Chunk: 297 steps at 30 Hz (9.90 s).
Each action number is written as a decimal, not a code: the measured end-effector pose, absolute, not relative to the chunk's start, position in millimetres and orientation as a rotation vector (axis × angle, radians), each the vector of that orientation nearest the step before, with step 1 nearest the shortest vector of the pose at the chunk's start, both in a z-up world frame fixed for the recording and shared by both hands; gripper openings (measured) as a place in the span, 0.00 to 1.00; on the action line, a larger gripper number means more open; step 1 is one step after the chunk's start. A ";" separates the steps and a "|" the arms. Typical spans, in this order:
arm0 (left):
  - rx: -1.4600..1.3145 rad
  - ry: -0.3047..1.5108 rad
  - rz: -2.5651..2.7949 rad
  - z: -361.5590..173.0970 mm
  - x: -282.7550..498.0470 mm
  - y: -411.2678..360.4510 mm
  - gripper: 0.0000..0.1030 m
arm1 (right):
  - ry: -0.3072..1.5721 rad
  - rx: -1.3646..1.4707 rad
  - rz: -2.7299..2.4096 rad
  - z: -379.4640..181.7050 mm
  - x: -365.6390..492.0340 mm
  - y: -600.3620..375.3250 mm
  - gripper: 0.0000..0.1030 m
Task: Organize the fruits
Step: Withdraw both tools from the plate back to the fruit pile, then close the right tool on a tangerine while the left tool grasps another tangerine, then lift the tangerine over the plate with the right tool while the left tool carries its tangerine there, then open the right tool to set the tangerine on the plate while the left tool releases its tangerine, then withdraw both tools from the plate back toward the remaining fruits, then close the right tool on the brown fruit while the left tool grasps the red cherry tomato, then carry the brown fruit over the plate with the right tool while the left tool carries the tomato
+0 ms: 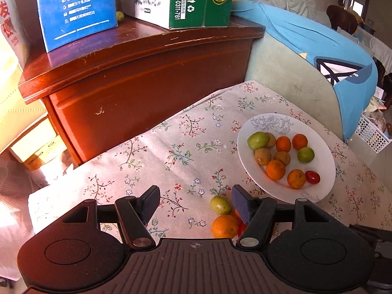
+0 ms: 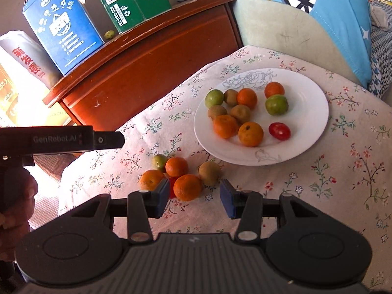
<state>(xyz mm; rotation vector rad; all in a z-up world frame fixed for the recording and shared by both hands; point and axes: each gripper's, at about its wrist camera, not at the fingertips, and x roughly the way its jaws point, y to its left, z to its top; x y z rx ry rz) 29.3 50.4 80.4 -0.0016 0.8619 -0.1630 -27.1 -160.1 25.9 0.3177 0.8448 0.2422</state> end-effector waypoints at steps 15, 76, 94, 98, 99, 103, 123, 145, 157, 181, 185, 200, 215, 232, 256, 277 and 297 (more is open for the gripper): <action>-0.083 0.919 -0.183 58.7 33.9 69.6 0.62 | 0.896 0.319 0.220 -3.5 -8.1 -138.2 0.34; -0.066 0.837 -0.389 51.5 47.8 -9.8 0.29 | 0.789 0.416 0.091 39.5 -10.6 -213.3 0.30; -0.040 0.796 -0.473 49.2 79.3 -67.2 0.29 | 0.730 0.482 -0.011 43.3 23.0 -267.6 0.30; -0.023 0.804 -0.478 43.8 83.1 -74.3 0.29 | 0.744 0.488 -0.020 38.2 29.9 -271.4 0.30; -0.021 0.807 -0.478 42.2 84.4 -76.0 0.29 | 0.750 0.488 -0.023 36.3 31.7 -272.0 0.30; -0.019 0.819 -0.486 37.0 87.9 -81.9 0.29 | 0.771 0.518 -0.029 28.2 37.2 -275.4 0.30; -0.048 0.787 -0.470 58.0 83.9 -73.9 0.33 | 0.756 0.532 -0.013 34.5 38.0 -272.8 0.33; -0.075 0.806 -0.344 74.8 46.5 -6.2 0.51 | 0.761 0.376 0.113 47.8 3.8 -221.9 0.33; -0.035 0.834 -0.306 64.0 25.5 13.6 0.51 | 0.795 0.358 0.154 37.3 -16.5 -198.3 0.33; 0.107 0.928 -0.312 29.4 8.7 25.5 0.65 | 0.881 0.309 0.200 3.9 -0.7 -158.5 0.33; 0.091 0.951 -0.337 24.0 10.0 26.7 0.65 | 0.889 0.310 0.195 -0.9 4.1 -156.9 0.33; 0.118 0.925 -0.416 16.1 6.5 7.1 0.61 | 0.878 0.271 0.174 0.2 5.9 -159.9 0.25; 0.099 0.909 -0.439 8.1 8.4 -6.5 0.30 | 0.877 0.312 0.162 5.4 1.0 -174.0 0.25; 0.092 0.880 -0.444 15.9 6.7 -7.5 0.15 | 0.876 0.320 0.170 6.3 -1.8 -177.9 0.24; 0.084 0.891 -0.381 17.0 9.3 0.0 0.15 | 0.903 0.244 0.205 2.2 -5.4 -165.5 0.26; 0.012 0.758 -0.436 66.2 62.5 -31.6 0.15 | 0.705 0.313 0.130 67.6 19.0 -226.0 0.26; 0.048 0.772 -0.519 37.4 133.0 -77.7 0.15 | 0.743 0.462 -0.042 30.9 60.6 -264.8 0.26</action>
